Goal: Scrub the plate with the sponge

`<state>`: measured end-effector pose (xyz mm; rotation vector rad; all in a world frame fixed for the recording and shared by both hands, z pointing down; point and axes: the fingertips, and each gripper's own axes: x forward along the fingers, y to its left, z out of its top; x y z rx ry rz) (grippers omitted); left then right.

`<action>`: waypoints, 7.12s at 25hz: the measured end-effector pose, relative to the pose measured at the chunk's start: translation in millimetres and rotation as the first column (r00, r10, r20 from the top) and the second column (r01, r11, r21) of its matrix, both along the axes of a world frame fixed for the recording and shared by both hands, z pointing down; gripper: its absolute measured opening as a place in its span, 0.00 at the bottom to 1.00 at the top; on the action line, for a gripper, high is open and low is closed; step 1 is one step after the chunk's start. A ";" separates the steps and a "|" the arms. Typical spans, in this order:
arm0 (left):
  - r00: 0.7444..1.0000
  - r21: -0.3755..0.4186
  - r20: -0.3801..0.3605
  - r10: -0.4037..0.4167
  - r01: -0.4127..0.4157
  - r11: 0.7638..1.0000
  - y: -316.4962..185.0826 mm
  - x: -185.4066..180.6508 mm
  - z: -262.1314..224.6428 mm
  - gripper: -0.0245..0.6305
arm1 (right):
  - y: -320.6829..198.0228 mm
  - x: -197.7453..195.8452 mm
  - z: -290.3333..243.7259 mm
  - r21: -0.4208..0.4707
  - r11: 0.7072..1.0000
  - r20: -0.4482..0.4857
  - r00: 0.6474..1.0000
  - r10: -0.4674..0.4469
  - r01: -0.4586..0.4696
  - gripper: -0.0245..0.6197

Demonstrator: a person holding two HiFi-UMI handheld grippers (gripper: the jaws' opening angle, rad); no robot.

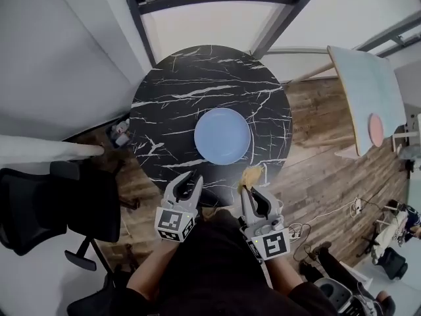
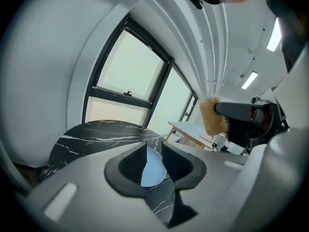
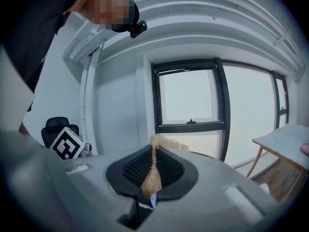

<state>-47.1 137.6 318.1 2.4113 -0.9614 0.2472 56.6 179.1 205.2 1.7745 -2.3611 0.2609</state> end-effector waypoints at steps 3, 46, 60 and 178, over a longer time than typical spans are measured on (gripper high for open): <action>1.000 -0.074 0.007 0.025 -0.025 0.997 -16.6 1.5 28.0 0.23 | -18.2 -5.3 9.7 -0.015 1.000 -0.013 1.000 0.009 -0.010 0.08; 0.977 -0.606 0.169 -0.132 0.209 0.768 -78.0 28.8 273.1 0.10 | -132.6 -20.5 245.9 -0.306 0.865 -0.128 0.883 -0.452 0.398 0.08; 0.982 -0.619 0.163 -0.091 0.174 0.766 -60.9 11.9 274.5 0.09 | -102.2 -92.9 322.1 -0.438 0.629 -0.065 0.675 -0.735 0.642 0.08; 0.989 -0.652 0.108 -0.106 0.151 0.743 -48.2 14.9 274.9 0.06 | -107.5 -60.2 383.0 -0.702 0.441 -0.246 0.391 -0.887 0.560 0.07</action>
